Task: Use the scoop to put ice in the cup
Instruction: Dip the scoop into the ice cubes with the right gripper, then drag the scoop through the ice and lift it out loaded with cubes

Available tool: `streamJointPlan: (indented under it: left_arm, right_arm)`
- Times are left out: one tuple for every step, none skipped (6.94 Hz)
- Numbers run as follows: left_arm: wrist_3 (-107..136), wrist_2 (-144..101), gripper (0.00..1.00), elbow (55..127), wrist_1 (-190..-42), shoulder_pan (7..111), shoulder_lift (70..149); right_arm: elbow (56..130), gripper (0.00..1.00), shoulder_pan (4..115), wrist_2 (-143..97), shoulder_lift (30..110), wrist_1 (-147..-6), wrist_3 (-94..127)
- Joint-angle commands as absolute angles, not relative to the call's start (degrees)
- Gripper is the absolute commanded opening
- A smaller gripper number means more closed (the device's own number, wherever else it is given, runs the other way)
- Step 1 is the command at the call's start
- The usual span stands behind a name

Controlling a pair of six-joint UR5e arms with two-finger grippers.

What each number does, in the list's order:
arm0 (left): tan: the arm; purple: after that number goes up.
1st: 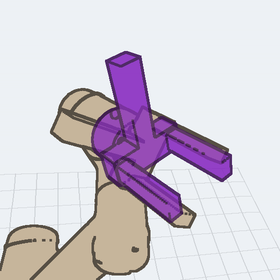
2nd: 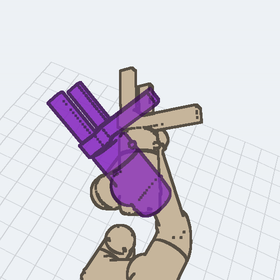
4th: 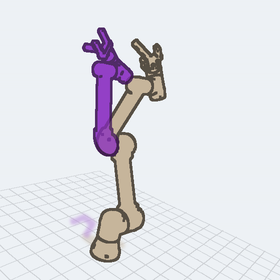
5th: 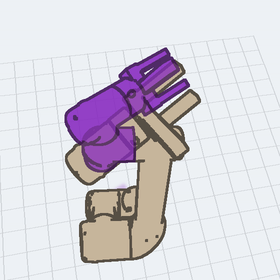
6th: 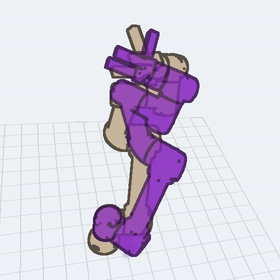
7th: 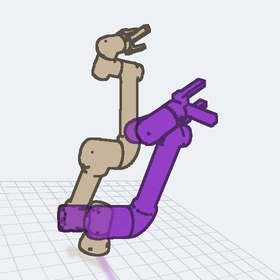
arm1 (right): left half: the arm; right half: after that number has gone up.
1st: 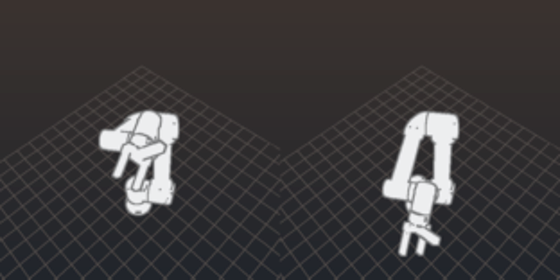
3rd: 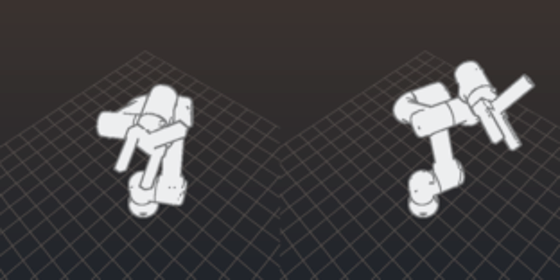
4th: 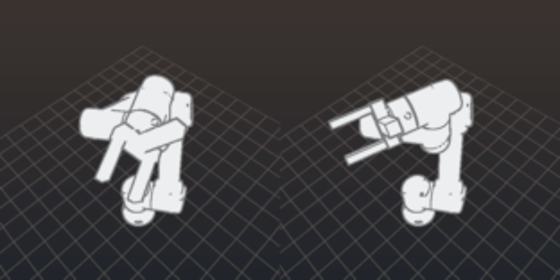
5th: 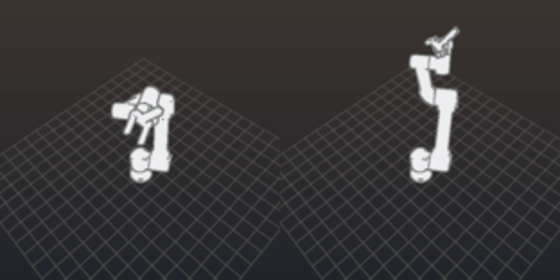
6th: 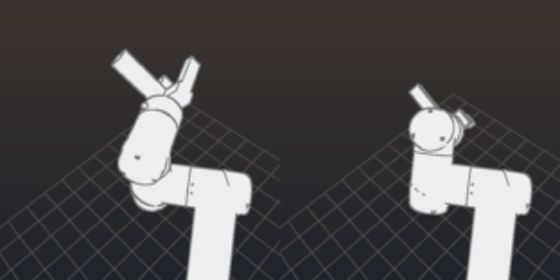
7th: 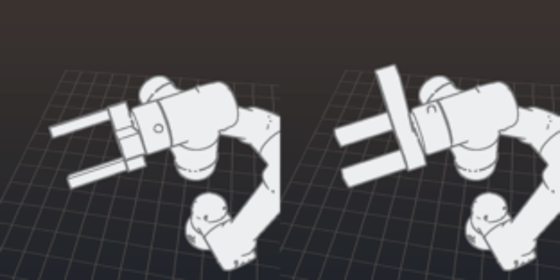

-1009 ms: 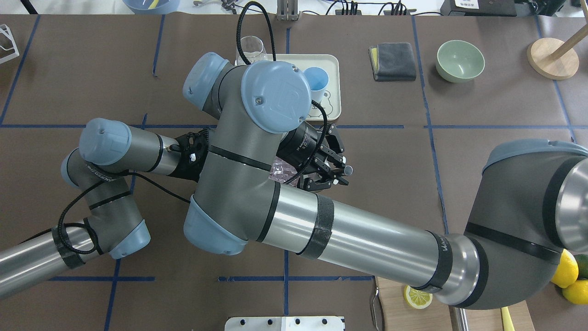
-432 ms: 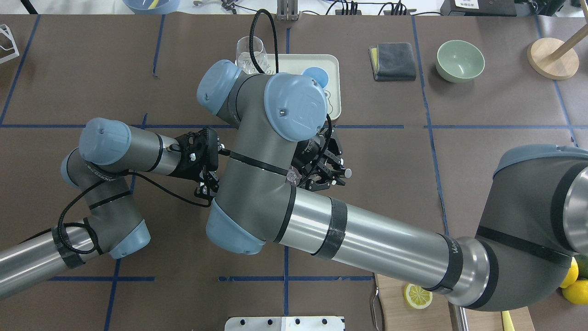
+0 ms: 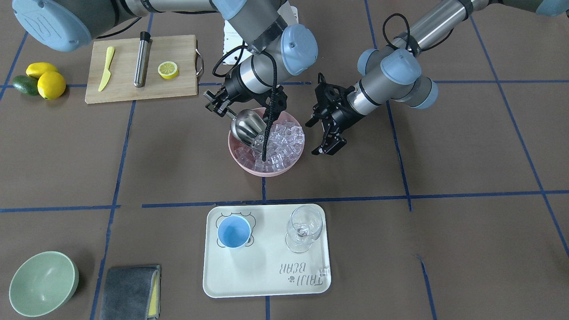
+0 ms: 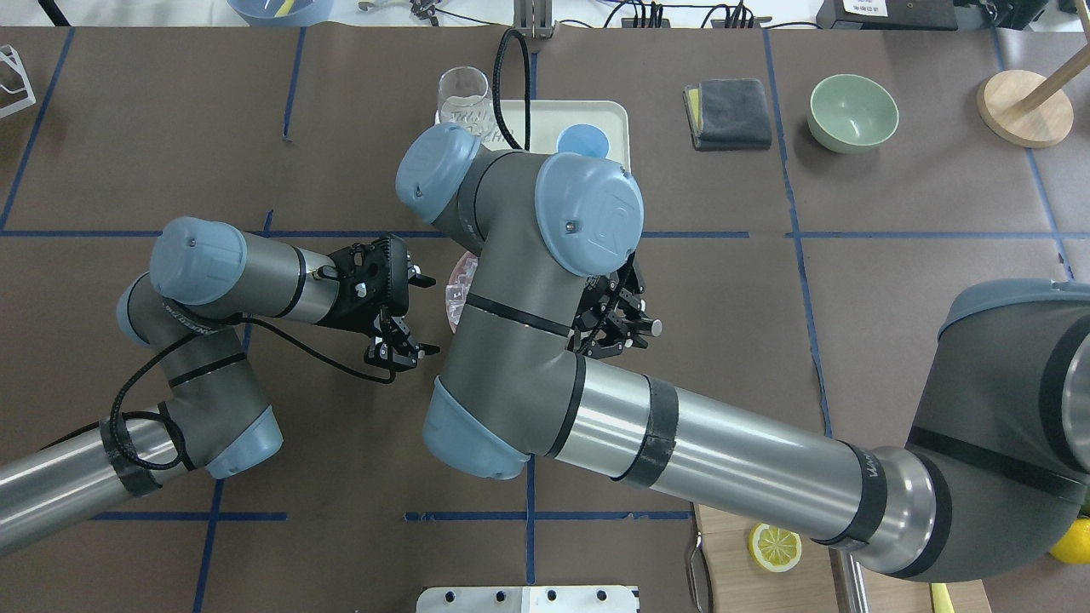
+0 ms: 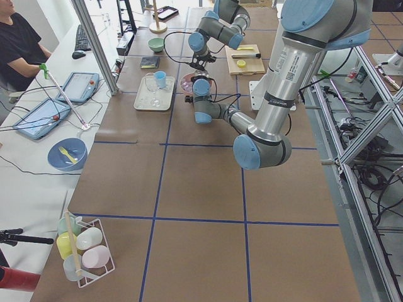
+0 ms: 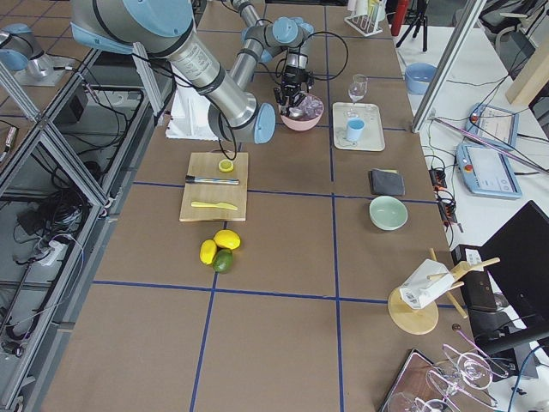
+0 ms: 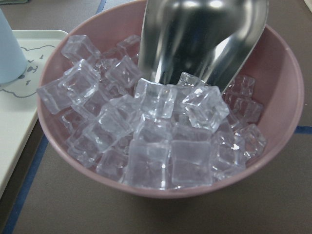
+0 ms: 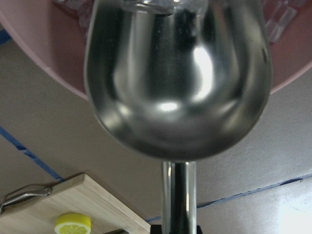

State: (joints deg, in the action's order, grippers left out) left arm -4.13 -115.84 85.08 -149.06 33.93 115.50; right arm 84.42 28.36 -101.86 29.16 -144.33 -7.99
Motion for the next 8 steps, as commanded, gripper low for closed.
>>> streamJointPlan:
  left_arm:
    - [-4.1,-115.8,1.00,85.2,-149.1,33.9,115.9]
    - [-4.1,-115.8,1.00,85.3,-149.1,33.9,116.0]
    - [-4.1,-115.8,1.00,85.3,-149.1,34.0,116.0]
    - [-4.1,-115.8,1.00,85.3,-149.1,33.9,116.0]
    - [-4.0,-115.8,1.00,85.6,-149.1,34.0,115.9]
    - [-4.0,-115.8,1.00,85.6,-149.1,34.0,115.9]
    - [-4.0,-115.8,1.00,85.7,-149.1,34.0,115.9]
    - [-4.0,-115.8,1.00,85.7,-149.1,34.1,115.9]
  right_arm:
    - [88.6,0.00,28.4,-103.5,32.8,-141.9,-7.0]
    - [92.0,0.00,28.4,-105.4,36.4,-138.7,-5.6]
    - [92.3,0.00,28.6,-105.7,37.1,-137.6,-5.5]
    - [92.4,0.00,29.2,-106.2,37.2,-137.4,-5.4]
    - [92.5,0.00,29.4,-106.4,37.6,-137.3,-5.0]
    - [94.1,0.00,29.4,-107.1,39.6,-134.0,-4.5]
    - [94.4,0.00,30.2,-109.1,40.1,-133.5,-4.6]
    - [95.5,0.00,31.1,-111.0,40.5,-133.6,-4.6]
